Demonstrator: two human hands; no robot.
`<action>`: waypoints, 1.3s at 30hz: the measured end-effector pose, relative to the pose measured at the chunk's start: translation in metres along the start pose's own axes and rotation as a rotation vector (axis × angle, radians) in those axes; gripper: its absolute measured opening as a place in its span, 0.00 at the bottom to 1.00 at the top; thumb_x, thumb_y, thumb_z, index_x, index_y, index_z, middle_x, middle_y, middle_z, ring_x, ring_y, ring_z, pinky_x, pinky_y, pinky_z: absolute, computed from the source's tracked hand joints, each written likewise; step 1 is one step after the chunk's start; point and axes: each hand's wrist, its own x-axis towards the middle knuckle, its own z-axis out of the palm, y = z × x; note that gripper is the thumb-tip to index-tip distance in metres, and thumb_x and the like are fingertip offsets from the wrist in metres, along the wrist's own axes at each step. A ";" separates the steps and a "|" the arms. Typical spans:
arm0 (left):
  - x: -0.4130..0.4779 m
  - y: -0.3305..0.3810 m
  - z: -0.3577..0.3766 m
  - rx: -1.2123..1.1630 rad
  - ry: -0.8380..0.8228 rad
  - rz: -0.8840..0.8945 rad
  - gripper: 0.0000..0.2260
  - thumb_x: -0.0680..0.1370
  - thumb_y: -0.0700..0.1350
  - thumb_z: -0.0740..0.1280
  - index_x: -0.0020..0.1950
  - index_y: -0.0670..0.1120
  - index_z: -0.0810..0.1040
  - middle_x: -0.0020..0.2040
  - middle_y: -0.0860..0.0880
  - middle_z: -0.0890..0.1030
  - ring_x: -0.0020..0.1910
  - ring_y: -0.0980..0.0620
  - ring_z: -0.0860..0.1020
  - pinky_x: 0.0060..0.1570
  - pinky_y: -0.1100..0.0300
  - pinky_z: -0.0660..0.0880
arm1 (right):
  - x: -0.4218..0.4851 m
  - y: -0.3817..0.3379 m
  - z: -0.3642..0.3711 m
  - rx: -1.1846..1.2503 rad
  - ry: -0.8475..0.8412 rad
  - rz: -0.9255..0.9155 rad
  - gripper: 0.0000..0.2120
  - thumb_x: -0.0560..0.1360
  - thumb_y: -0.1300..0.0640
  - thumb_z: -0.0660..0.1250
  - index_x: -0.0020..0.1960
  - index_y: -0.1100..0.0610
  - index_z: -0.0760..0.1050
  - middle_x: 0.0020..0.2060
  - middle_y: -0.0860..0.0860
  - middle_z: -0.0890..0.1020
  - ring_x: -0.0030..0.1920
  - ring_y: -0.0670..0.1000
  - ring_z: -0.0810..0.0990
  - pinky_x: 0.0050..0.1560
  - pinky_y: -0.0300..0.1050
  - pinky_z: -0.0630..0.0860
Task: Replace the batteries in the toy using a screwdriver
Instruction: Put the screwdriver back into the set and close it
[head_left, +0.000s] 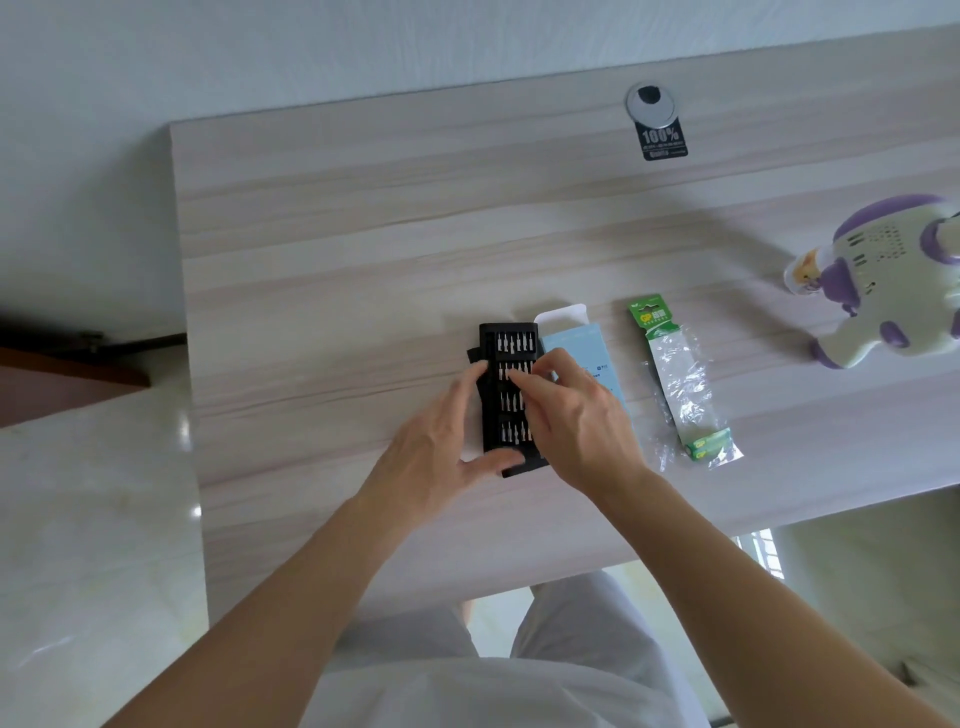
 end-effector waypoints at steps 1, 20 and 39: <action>-0.002 0.004 -0.003 -0.094 0.036 -0.027 0.29 0.79 0.54 0.68 0.76 0.50 0.61 0.61 0.54 0.76 0.58 0.56 0.75 0.57 0.63 0.70 | 0.000 -0.002 -0.007 -0.012 0.016 0.023 0.10 0.76 0.63 0.67 0.55 0.54 0.81 0.46 0.53 0.78 0.35 0.61 0.79 0.25 0.52 0.76; -0.026 0.101 -0.045 -1.422 0.109 -0.398 0.11 0.81 0.42 0.65 0.59 0.39 0.81 0.51 0.43 0.83 0.50 0.46 0.82 0.58 0.44 0.77 | -0.016 -0.086 -0.075 0.562 0.017 0.379 0.04 0.76 0.54 0.72 0.50 0.52 0.83 0.40 0.43 0.84 0.31 0.39 0.78 0.34 0.29 0.71; -0.002 0.033 -0.024 -0.218 0.152 -0.231 0.06 0.81 0.45 0.64 0.53 0.46 0.80 0.48 0.50 0.80 0.45 0.51 0.77 0.47 0.60 0.71 | -0.006 -0.053 -0.055 0.448 0.005 0.629 0.01 0.74 0.55 0.72 0.44 0.50 0.80 0.35 0.45 0.81 0.30 0.41 0.77 0.32 0.27 0.69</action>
